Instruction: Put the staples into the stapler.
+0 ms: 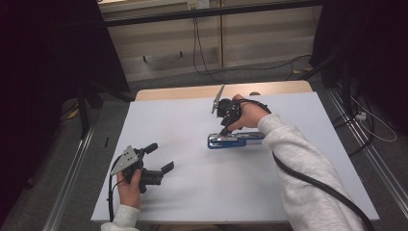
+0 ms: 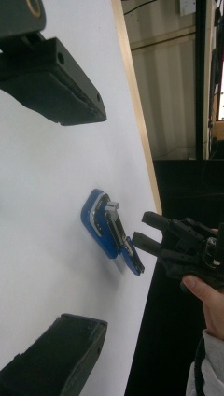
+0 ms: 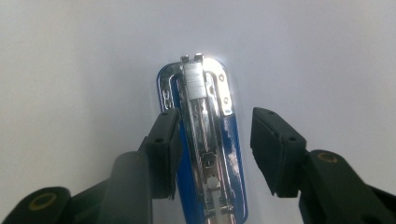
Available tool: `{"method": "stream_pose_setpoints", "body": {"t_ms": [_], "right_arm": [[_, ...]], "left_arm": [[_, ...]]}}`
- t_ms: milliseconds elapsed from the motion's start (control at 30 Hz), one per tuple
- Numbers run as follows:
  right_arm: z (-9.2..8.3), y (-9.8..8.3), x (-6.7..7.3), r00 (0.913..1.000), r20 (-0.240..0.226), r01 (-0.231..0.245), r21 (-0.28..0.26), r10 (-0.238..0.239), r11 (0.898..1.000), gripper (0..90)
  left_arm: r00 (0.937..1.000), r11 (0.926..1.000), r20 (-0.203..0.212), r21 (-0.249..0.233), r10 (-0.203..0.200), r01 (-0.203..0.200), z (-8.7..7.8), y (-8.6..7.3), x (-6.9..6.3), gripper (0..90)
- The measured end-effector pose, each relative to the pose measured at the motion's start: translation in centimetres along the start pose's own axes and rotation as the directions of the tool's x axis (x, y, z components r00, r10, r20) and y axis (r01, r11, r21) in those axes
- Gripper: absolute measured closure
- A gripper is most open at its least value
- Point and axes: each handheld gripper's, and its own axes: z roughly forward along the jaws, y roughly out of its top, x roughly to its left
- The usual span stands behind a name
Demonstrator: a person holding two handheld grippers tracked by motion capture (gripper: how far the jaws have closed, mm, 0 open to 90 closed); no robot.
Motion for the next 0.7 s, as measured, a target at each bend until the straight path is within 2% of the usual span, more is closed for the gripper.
{"method": "stream_pose_setpoints", "body": {"t_ms": [33,67,100,267,300,567,600,700], "right_arm": [[-0.2,-0.4,0.0,0.9999,0.003,-0.016,-0.017,0.016,1.0,48.2],[-0.2,-0.4,0.0,0.9999,0.003,-0.016,-0.017,0.016,1.0,48.2],[-0.4,-0.7,0.0,0.9989,0.003,-0.046,-0.025,0.046,0.999,44.5],[-0.6,-1.5,-0.2,0.9986,0.018,-0.048,-0.036,0.049,0.998,38.6],[-0.8,-1.8,-0.2,0.9974,0.02,-0.068,-0.048,0.069,0.997,37.1],[-1.3,-3.1,-0.3,0.9954,0.026,-0.091,-0.056,0.092,0.994,29.5],[-1.4,-3.4,-0.2,0.9933,0.032,-0.109,-0.06,0.111,0.992,27.7],[-1.5,-3.8,-0.3,0.9936,0.035,-0.105,-0.07,0.107,0.992,25.6]], "left_arm": [[1.0,1.0,0.007,0.001,-0.005,0.005,0.1,0.0,-0.1,2.3],[0.9999,0.9999,0.008,0.0,-0.01,0.01,0.1,0.0,-0.1,2.3],[0.9998,0.9999,0.013,0.004,-0.013,0.013,0.1,0.0,-0.2,2.2],[0.9998,0.9999,0.009,-0.001,-0.016,0.016,0.3,0.1,-0.2,2.2],[0.9997,0.9997,0.01,0.0,-0.024,0.024,0.4,0.1,-0.2,2.2],[0.9996,0.9997,0.017,0.011,-0.023,0.023,0.9,0.2,-0.3,2.2],[0.9996,0.9996,0.016,0.012,-0.025,0.025,1.0,0.1,-0.3,2.2],[0.9993,0.9992,0.015,0.017,-0.035,0.035,1.1,0.2,-0.3,2.2]]}}
